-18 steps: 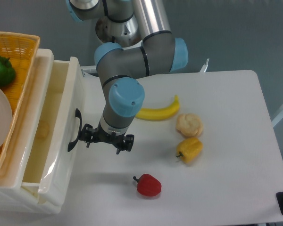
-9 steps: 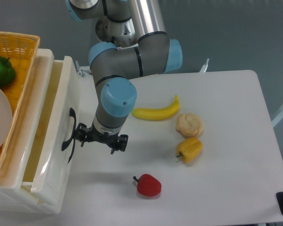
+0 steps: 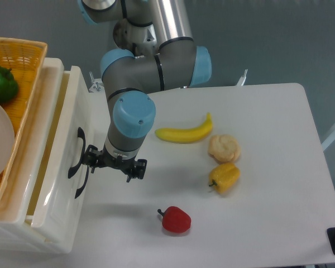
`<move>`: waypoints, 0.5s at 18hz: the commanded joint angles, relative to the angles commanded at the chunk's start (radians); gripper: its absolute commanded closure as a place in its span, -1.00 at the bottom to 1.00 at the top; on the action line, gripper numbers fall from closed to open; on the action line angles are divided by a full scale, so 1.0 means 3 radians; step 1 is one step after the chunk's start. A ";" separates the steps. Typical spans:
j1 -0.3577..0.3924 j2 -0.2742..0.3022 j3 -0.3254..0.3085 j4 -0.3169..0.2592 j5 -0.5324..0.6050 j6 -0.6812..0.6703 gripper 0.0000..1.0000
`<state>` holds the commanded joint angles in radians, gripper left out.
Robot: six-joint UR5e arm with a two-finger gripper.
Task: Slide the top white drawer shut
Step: 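Push the white drawer front inward with the gripper until shut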
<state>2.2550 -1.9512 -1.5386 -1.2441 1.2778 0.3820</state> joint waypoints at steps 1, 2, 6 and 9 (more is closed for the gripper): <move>-0.0020 0.0000 0.0000 0.0000 0.0005 -0.0005 -1.00; -0.0031 0.0000 0.0000 0.0000 0.0005 -0.0025 -1.00; -0.0046 0.0000 0.0000 0.0000 0.0000 -0.0041 -1.00; -0.0046 -0.0005 -0.0005 0.0000 0.0000 -0.0051 -1.00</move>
<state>2.2411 -1.9528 -1.5401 -1.2441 1.2778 0.3666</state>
